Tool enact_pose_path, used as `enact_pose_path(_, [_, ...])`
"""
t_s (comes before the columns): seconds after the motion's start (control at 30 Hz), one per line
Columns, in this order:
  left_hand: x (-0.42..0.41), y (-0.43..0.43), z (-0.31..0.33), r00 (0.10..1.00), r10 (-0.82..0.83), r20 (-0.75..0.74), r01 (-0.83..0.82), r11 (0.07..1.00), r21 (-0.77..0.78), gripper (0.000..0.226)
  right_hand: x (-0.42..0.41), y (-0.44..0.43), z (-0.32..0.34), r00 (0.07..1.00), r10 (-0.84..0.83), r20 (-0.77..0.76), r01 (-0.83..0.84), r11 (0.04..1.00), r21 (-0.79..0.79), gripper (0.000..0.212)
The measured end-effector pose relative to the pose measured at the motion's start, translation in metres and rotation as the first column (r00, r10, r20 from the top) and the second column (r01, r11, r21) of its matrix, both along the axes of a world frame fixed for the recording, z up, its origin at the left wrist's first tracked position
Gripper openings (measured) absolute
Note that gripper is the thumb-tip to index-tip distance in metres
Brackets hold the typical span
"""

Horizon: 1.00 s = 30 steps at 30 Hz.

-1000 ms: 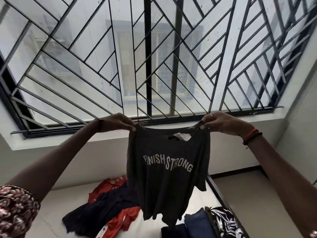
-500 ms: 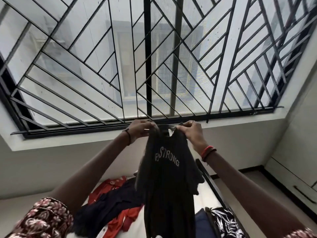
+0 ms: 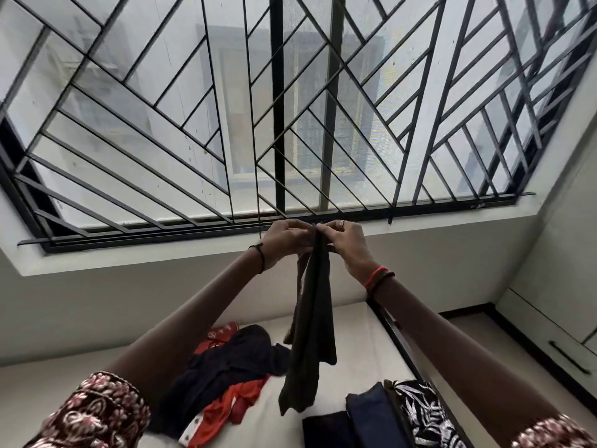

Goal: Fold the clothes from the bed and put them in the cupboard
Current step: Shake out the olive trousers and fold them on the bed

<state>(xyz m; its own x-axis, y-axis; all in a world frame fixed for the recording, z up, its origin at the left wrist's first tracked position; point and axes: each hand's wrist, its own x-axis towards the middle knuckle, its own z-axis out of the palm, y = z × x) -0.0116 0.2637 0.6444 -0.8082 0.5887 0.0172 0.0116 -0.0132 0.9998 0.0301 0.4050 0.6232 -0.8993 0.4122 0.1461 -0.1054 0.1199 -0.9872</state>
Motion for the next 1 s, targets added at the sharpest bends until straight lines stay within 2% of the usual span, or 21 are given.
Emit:
enact_pose_path(0.17, [-0.006, -0.006, 0.000, 0.984, -0.045, -0.173, 0.032, 0.997, -0.076, 0.010, 0.008, -0.002, 0.010, 0.992, 0.122, -0.019, -0.123, 0.992, -0.022, 0.011])
enact_pose_path(0.23, [-0.008, -0.005, 0.002, 0.968, -0.032, -0.250, 0.006, 0.994, -0.106, 0.017, 0.010, -0.001, 0.014, 0.982, 0.186, -0.025, -0.188, 0.980, -0.065, 0.009])
enact_pose_path(0.3, [-0.013, -0.004, 0.004, 0.918, -0.035, -0.394, -0.027, 0.988, -0.151, 0.033, 0.012, 0.003, 0.019, 0.966, 0.255, -0.038, -0.257, 0.957, -0.130, 0.009])
enact_pose_path(0.37, [-0.018, -0.003, 0.004, 0.854, -0.097, -0.511, -0.006, 0.981, -0.195, 0.034, 0.013, 0.008, 0.024, 0.950, 0.309, -0.050, -0.313, 0.935, -0.169, 0.007])
enact_pose_path(0.43, [-0.020, -0.001, 0.002, 0.831, -0.144, -0.537, 0.027, 0.975, -0.219, 0.029, 0.014, 0.010, 0.028, 0.934, 0.348, -0.075, -0.356, 0.914, -0.194, 0.009])
enact_pose_path(0.53, [-0.016, 0.006, 0.000, 0.847, -0.119, -0.518, 0.017, 0.980, -0.196, 0.025, 0.017, 0.012, 0.030, 0.928, 0.352, -0.124, -0.373, 0.898, -0.236, 0.015])
enact_pose_path(0.63, [-0.015, 0.013, 0.004, 0.793, -0.081, -0.603, -0.046, 0.981, -0.191, 0.021, 0.020, 0.016, 0.021, 0.931, 0.326, -0.163, -0.359, 0.897, -0.256, 0.017])
enact_pose_path(0.77, [-0.021, 0.014, 0.017, 0.619, -0.114, -0.777, -0.165, 0.948, -0.271, 0.018, 0.030, 0.028, -0.012, 0.940, 0.310, -0.145, -0.330, 0.932, -0.150, 0.024])
enact_pose_path(0.87, [-0.026, 0.007, 0.032, 0.376, -0.231, -0.897, -0.358, 0.857, -0.370, 0.029, 0.039, 0.041, -0.040, 0.950, 0.294, -0.102, -0.294, 0.956, 0.014, 0.035])
enact_pose_path(0.93, [-0.029, 0.002, 0.043, 0.245, -0.287, -0.926, -0.430, 0.824, -0.369, 0.037, 0.044, 0.047, -0.052, 0.960, 0.269, -0.073, -0.263, 0.961, 0.092, 0.032])
enact_pose_path(1.0, [-0.029, -0.002, 0.052, 0.185, -0.329, -0.926, -0.437, 0.816, -0.378, 0.049, 0.048, 0.050, -0.061, 0.966, 0.255, -0.035, -0.246, 0.956, 0.159, 0.026])
